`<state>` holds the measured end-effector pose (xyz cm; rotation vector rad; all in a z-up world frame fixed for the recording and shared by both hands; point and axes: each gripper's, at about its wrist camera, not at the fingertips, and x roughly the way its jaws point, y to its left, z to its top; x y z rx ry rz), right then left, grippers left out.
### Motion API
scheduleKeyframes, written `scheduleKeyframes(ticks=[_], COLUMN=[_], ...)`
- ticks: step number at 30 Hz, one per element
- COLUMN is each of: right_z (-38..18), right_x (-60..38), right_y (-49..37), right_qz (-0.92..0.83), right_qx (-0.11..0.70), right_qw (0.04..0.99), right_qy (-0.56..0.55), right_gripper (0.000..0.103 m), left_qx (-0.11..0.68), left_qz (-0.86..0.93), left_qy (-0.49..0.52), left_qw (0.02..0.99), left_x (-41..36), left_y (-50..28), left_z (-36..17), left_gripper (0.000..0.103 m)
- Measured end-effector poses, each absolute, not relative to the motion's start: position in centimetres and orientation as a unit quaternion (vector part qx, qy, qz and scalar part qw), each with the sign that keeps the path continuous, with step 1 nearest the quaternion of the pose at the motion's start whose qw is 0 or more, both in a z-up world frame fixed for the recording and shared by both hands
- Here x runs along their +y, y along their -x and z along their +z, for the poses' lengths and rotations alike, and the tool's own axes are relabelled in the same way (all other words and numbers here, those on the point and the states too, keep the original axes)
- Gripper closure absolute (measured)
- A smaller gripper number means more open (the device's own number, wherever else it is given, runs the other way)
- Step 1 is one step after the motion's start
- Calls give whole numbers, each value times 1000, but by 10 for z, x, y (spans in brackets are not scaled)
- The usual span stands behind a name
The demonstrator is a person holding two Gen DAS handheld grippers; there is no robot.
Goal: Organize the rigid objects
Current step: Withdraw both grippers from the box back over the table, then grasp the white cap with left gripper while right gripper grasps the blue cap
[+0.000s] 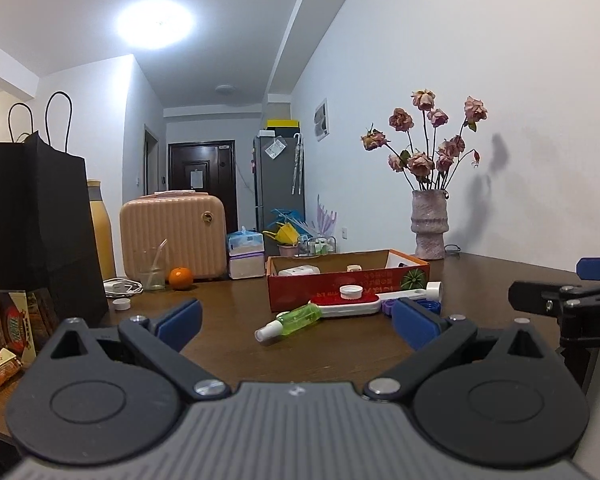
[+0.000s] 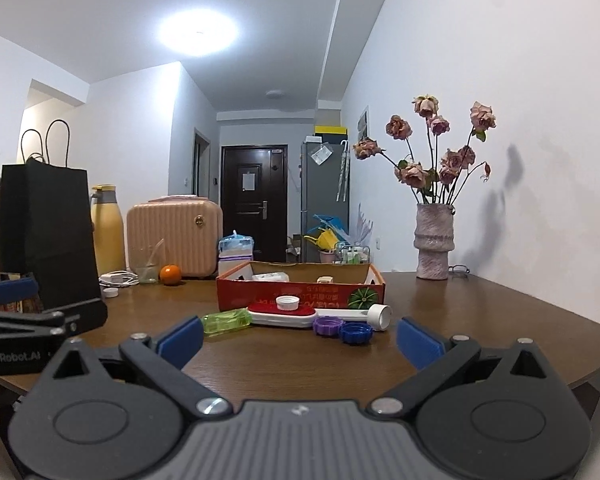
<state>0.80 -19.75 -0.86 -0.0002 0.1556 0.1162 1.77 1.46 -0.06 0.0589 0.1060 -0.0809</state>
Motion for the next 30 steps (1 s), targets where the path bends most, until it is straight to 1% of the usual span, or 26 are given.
scheduleKeyframes(ticks=[14,21,30], right_z=[-14,-25,-22], right_x=[-200,-220,-234], right_y=[-20,-73,-147], right_qz=[46,44,35], right_qx=[78,114,127], right_qw=[996,992,991], right_qy=[9,-15,7], right_gripper=[0,0,2], left_qx=[51,92,122], left_qz=[-41,-45,-63], left_qy=[-31,-21,-21], left_qw=[997,995,990], left_x=[10,8,5], left_y=[-30,-85,-165], left_z=[-3,-5,-2], left_gripper=[0,0,0])
